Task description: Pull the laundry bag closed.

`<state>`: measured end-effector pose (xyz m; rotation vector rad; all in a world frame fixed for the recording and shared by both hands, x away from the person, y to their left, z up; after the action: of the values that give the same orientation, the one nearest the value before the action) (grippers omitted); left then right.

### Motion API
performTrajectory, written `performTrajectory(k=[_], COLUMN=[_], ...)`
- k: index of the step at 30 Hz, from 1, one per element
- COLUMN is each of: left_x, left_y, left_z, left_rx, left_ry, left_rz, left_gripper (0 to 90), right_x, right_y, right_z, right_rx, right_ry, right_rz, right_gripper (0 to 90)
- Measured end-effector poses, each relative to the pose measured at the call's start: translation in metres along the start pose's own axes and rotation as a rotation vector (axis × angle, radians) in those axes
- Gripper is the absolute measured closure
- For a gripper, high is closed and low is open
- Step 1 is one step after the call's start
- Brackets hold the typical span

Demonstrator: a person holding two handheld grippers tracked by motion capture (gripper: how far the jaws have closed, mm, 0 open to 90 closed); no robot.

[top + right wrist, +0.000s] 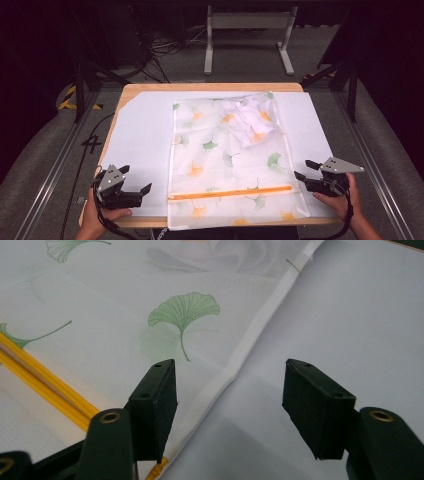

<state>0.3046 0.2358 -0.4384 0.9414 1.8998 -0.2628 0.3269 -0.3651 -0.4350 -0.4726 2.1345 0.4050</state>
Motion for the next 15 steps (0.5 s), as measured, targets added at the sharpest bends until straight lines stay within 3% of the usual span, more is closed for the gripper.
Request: performTrajectory(k=[3,10,13,15], left_x=[0.001,0.004,0.005,0.005], left_y=[-0.002,-0.012,-0.015,-0.017], left_z=[0.001,0.004,0.000,-0.002], left_rx=[0.000,0.097,0.134,0.146], left_ry=[-0.004,0.002,-0.015,-0.015], left_rz=[0.014,0.061,0.061,0.075], left_gripper=[6.1,17.6,26.3,38.9], right_x=[0.000,-0.006,-0.011,-0.015], right_y=[0.001,0.007,0.012,0.017], right_z=[-0.002,0.001,0.005,0.007], right_rx=[-0.004,-0.023,-0.048,-0.075], right_ry=[-0.008,-0.010,-0.002,0.003], right_rz=[0.003,-0.011,-0.023,-0.027], right_gripper=[38.8,37.5,39.5,40.2])
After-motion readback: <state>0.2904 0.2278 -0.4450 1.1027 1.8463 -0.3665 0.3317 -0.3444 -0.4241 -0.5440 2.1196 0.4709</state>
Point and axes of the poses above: each handheld gripper's, and its own axes: z roughly forward along the jaws, x roughly out of its underside, y roughly to its left, the point moved 1 cm from there along z, roughly forward along the jaws, and after that the axes turned 14 degrees about z, right-handed, at the moved point
